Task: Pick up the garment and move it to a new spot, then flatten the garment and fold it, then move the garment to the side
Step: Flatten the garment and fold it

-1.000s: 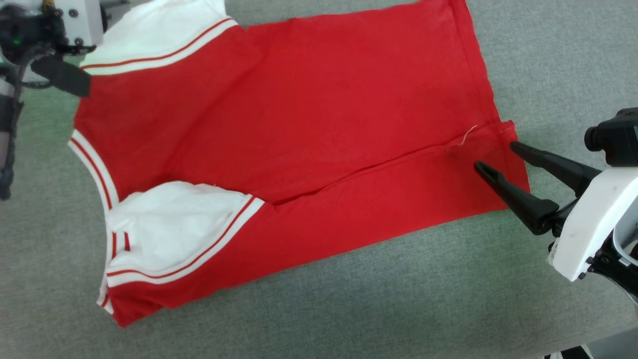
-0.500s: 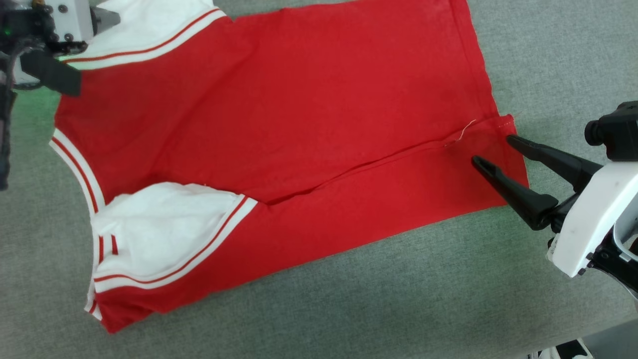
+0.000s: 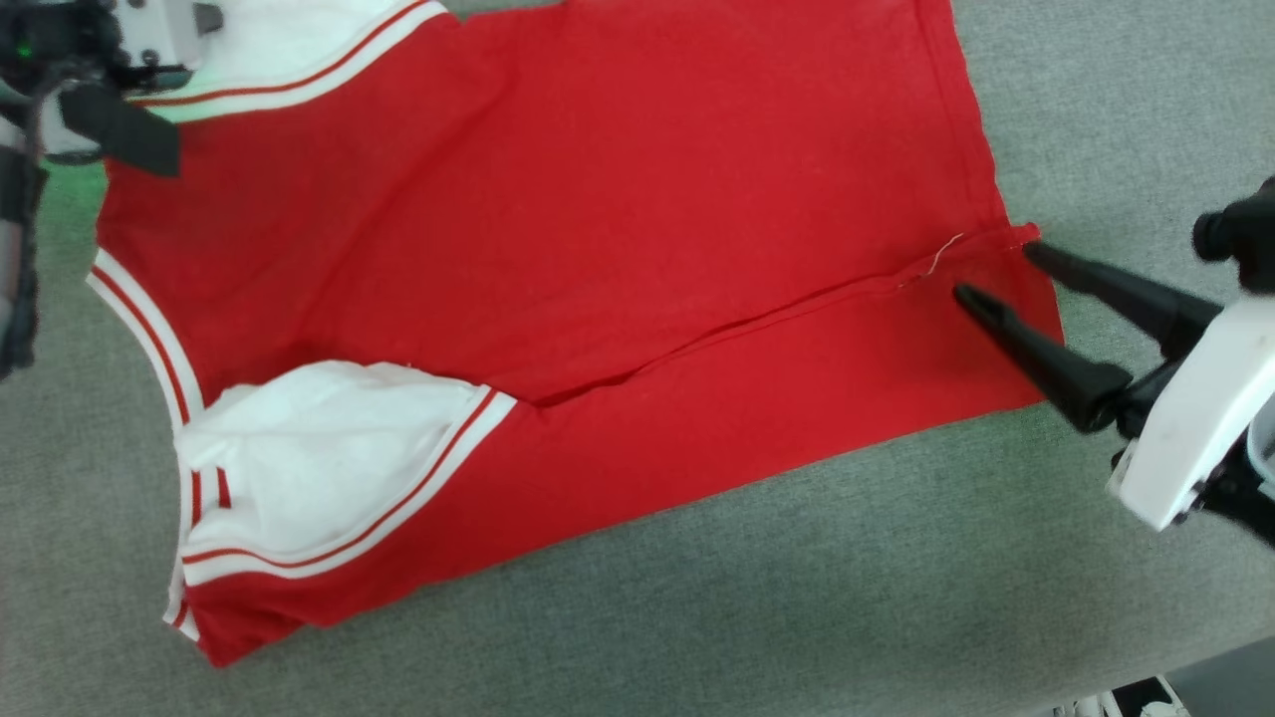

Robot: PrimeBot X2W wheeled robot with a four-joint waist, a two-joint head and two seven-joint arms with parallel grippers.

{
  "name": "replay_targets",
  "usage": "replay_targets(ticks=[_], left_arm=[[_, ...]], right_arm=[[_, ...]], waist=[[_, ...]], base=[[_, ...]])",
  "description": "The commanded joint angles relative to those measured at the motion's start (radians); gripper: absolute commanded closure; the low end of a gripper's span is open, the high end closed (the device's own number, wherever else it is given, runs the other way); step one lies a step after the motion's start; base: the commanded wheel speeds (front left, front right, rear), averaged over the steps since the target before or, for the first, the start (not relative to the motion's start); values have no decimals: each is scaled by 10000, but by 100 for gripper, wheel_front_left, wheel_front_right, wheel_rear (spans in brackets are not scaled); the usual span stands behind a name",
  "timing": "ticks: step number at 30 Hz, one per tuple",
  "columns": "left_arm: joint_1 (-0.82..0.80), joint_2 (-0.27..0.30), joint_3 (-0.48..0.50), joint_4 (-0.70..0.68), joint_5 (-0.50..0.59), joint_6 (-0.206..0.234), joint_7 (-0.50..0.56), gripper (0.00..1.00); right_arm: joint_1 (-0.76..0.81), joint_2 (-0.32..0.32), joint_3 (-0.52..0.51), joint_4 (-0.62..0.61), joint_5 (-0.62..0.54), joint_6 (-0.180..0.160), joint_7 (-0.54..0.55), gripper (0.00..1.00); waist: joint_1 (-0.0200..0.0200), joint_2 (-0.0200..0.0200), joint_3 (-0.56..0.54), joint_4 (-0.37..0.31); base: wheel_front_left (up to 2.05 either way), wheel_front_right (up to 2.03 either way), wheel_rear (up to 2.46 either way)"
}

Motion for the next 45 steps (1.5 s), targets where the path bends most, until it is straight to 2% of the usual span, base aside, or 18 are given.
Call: replay_targets(ticks=[1, 7, 16, 22, 27, 31, 42, 43, 44, 45], left_arm=[[25, -110, -3, 71, -67, -97, -81, 100], [-99, -320, -17, 75, -166, -294, -181, 100], [-334, -899, -61, 48, -313, -547, -410, 100], [-592, -1221, -105, 137, -355, -696, -483, 100], [-692, -1395, -178, 236, -377, -832, -540, 100], [-693, -1447, -243, 301, -388, -926, -580, 100], [-732, -1672, -343, 432, -446, -1041, -659, 100], [-747, -1689, -343, 448, -468, -1053, -661, 100], [-770, -1710, -354, 463, -476, -1067, -666, 100], [-796, -1710, -344, 476, -481, -1085, -700, 100]], right_arm=[[-304, 0, -125, 43, 107, -15, 61, 0], [-1853, -294, -338, 917, -27, -15, 773, 0], [-5168, -1, -151, 4540, -838, -15, 1947, 0], [-6629, 458, -204, 6680, -1605, -15, 1802, 0], [-7267, 625, -26, 8115, -2281, -15, 1640, 0], [-7557, 787, 40, 8937, -2394, -15, 1474, 0], [-7911, 835, 407, 10035, -2305, -15, 965, 0], [-7936, 863, 433, 10123, -2243, -15, 958, 15], [-7944, 892, 532, 10187, -2187, -15, 997, 69], [-7973, 896, 589, 10226, -2119, -15, 973, 95]], waist=[[0, 0, 9, 56], [0, 0, 87, 276], [0, 0, 344, 963], [0, 0, 533, 1415], [0, 0, 632, 1728], [0, 0, 696, 1881], [0, 0, 808, 1969], [0, 0, 821, 1965], [0, 0, 832, 1954], [0, 0, 844, 1939]], base=[[0, 0, 0], [0, 0, 0], [0, 0, 0], [0, 0, 0], [0, 0, 0], [0, 0, 0], [0, 0, 0], [0, 0, 0], [0, 0, 0], [0, 0, 0]])
